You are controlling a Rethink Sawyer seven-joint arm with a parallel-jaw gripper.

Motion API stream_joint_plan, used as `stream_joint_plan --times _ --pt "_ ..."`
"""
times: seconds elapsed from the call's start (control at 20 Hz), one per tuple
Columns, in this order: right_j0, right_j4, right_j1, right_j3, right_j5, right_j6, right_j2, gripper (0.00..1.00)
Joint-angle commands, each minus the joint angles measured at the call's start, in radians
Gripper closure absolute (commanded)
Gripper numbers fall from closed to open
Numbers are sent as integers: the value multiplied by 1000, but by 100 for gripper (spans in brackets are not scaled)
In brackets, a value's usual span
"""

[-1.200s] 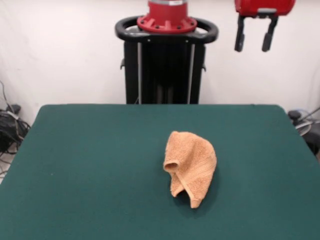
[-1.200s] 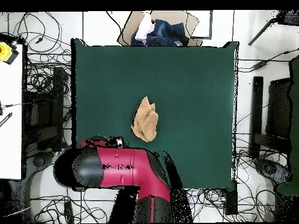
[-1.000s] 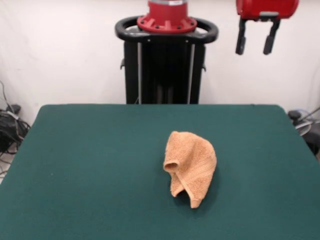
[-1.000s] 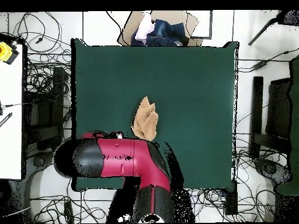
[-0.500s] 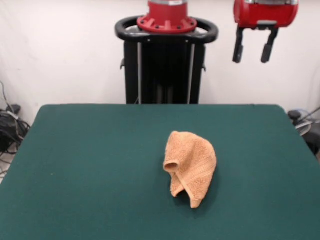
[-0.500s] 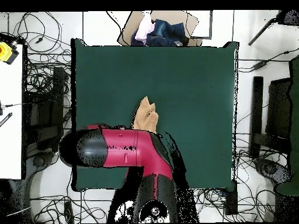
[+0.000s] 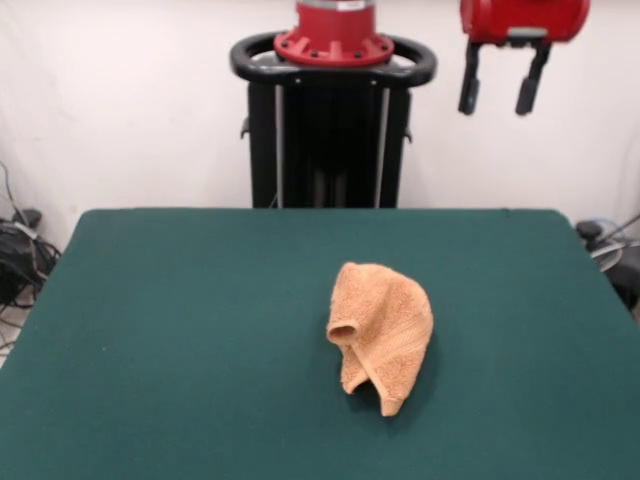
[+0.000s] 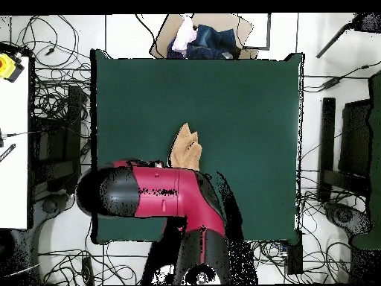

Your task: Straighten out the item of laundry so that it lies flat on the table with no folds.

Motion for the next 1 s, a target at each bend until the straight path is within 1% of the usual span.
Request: stream_joint_plan --times 0.05,0.15,0.35,0.65,1.0 --pt "-34 17 -119 87 167 66 -13 0" --pt "-42 7 -97 56 187 83 -9 0" --pt "-70 -37 -13 -25 209 124 -14 0" --pt "-125 -34 2 -34 193 82 8 0" --pt "-179 -56 68 -141 238 78 19 0"
